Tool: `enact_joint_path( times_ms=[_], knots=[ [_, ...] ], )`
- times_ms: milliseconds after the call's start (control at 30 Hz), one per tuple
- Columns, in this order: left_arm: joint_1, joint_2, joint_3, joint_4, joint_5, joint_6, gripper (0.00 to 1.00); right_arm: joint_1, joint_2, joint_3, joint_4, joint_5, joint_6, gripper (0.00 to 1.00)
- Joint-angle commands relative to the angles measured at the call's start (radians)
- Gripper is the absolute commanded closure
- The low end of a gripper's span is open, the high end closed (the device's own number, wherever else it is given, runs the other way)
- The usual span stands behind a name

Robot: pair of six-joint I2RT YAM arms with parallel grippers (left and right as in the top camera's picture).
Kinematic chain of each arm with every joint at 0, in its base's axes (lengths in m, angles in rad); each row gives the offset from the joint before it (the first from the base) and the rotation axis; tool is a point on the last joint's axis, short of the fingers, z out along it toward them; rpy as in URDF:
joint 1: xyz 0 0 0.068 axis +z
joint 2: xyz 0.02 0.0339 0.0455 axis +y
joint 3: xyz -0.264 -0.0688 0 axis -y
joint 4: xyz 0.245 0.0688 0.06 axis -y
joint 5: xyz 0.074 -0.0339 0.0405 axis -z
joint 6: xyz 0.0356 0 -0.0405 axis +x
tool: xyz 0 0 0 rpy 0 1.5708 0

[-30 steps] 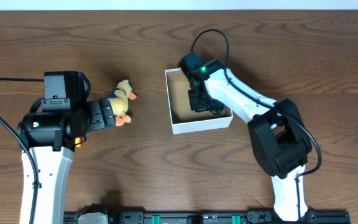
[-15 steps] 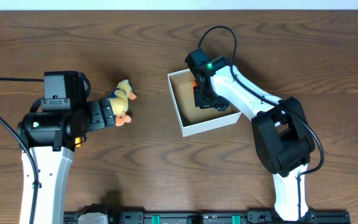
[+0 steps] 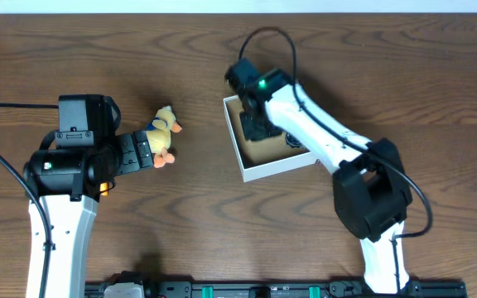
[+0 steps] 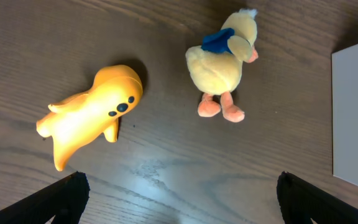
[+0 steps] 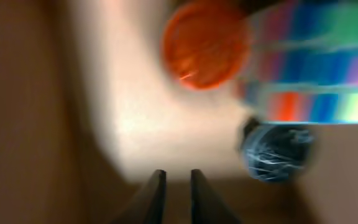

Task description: Pack container

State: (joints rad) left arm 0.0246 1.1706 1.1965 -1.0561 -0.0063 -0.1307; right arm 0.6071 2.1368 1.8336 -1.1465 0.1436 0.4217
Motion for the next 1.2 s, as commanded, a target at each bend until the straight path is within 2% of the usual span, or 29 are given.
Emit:
enact_joint_path(
  times_ms=[0, 233, 433, 733, 967, 1167],
  knots=[
    [0.004, 0.005, 0.018, -0.005, -0.004, 0.002, 0.02, -0.071, -0.100, 0.091, -0.050, 0.124, 0.051, 0.88],
    [0.004, 0.007, 0.018, 0.002, 0.000, -0.003, 0.00, -0.304, -0.143, 0.092, -0.191, 0.088, 0.154, 0.93],
    [0.001, 0.057, 0.018, 0.042, 0.060, -0.006, 0.11, -0.436, -0.143, -0.011, -0.187, -0.054, 0.118, 0.94],
    [-0.096, 0.241, 0.018, 0.161, 0.078, -0.006, 0.21, -0.438, -0.142, -0.189, -0.088, -0.115, 0.058, 0.92],
    [-0.194, 0.391, 0.018, 0.323, 0.078, -0.005, 0.22, -0.422, -0.143, -0.270, -0.043, -0.233, 0.052, 0.92],
    [-0.245, 0.510, 0.018, 0.410, 0.078, -0.006, 0.22, -0.393, -0.142, -0.294, -0.048, -0.250, 0.052, 0.92]
  ],
)
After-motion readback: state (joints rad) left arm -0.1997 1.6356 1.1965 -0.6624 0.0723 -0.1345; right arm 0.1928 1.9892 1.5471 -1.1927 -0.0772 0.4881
